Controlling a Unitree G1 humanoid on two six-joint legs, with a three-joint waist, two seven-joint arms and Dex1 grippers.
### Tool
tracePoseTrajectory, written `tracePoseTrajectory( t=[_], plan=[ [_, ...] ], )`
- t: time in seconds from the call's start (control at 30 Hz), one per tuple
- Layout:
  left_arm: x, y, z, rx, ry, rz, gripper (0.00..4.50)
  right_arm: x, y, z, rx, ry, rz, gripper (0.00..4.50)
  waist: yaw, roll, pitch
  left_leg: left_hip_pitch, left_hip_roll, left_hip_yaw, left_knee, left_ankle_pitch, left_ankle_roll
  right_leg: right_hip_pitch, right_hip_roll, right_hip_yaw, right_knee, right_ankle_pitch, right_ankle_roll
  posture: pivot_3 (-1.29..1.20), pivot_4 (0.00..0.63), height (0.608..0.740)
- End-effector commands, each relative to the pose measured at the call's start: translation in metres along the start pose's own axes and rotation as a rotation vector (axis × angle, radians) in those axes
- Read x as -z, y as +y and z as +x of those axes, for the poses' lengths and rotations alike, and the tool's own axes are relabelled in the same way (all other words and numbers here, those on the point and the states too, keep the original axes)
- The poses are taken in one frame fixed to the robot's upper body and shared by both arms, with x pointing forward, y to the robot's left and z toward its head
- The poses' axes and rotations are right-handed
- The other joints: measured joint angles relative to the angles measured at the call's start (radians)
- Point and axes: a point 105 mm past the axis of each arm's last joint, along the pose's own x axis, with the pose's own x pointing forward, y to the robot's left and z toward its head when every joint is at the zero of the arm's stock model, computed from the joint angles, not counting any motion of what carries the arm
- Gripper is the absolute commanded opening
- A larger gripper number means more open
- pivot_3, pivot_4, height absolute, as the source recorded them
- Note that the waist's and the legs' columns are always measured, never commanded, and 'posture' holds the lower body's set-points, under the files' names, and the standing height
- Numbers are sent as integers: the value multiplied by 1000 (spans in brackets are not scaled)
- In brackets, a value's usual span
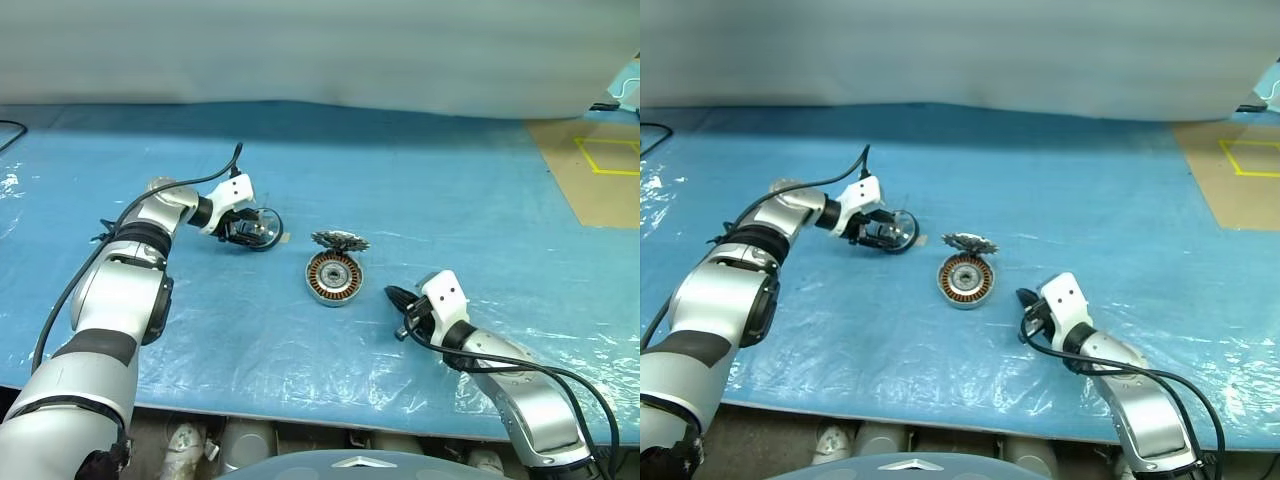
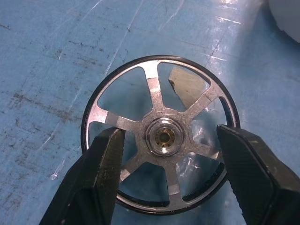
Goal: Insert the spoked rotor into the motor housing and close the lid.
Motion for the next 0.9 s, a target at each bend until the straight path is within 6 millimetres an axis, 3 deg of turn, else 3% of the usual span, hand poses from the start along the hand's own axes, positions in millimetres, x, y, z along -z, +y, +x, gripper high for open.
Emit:
tracePoseTrajectory(
  t=[0.03,0.1,0.17,0.33,0.5,0.63,0.9],
  plan=[
    [7,0,-6,-3,36,16,3254,-8,-1,2,-1,-27,-16,0,0,0,0,0,0,0,0,0,0,0,0,0,0,0,0,0,150,740],
    [9,3,-7,-28,41,14,3254,-9,-2,2,-1,-27,-18,0,-1,0,0,1,0,0,0,0,0,0,0,0,0,-1,-1,0,150,740],
    [10,6,-8,-60,46,5,2862,-9,-2,3,-3,-27,-21,0,-1,0,0,1,0,0,0,0,0,1,0,0,0,-2,-3,0,150,740],
    [13,7,-11,-72,35,-11,1353,-7,1,4,-14,-19,-29,0,-1,1,-1,3,0,0,0,0,0,3,0,0,0,-2,-4,0,150,740],
    [22,3,-11,-60,61,-6,1296,-7,2,8,-20,-19,-33,0,-2,1,-1,5,0,0,0,0,0,4,-1,1,0,-2,-4,0,150,740],
    [26,3,-23,-48,80,31,1296,-10,4,8,-34,-29,-40,0,-6,1,-1,5,0,0,-1,0,0,4,0,1,0,-2,-4,0,150,740],
    [6,-3,-85,100,37,99,1296,-28,2,-3,-51,-155,-24,0,-3,0,0,2,1,1,-6,0,0,-1,0,0,-2,-2,-4,0,150,740]
  ],
)
